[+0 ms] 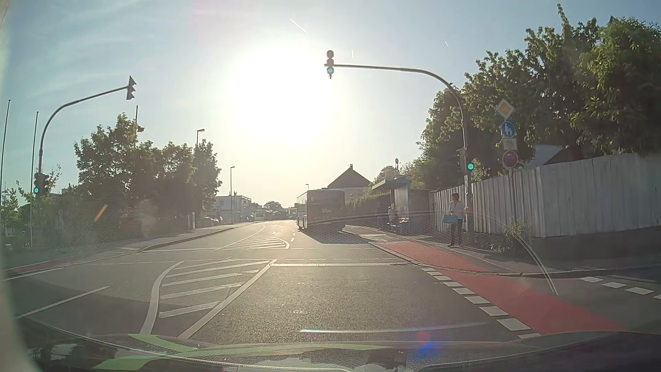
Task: Follow the waypoints while adhering to traffic rules and regulations
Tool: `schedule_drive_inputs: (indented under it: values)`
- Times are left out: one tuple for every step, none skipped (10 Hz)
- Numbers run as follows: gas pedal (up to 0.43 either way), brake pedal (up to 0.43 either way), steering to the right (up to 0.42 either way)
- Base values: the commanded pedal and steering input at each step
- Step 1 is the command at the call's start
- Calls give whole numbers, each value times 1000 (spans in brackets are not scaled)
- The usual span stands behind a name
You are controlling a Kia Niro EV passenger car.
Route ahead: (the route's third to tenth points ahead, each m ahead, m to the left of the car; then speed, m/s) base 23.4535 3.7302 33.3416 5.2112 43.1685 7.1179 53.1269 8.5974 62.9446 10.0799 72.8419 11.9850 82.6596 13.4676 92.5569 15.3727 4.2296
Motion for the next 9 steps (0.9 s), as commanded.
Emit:
schedule_drive_inputs:
  values:
    - [98, 0, -21]
    - [110, 0, -22]
    - [110, 0, -24]
    - [110, 0, -27]
    - [110, 0, -29]
    - [110, 0, -32]
    - [110, 0, -33]
    - [110, 0, -35]
    - [110, 0, -38]
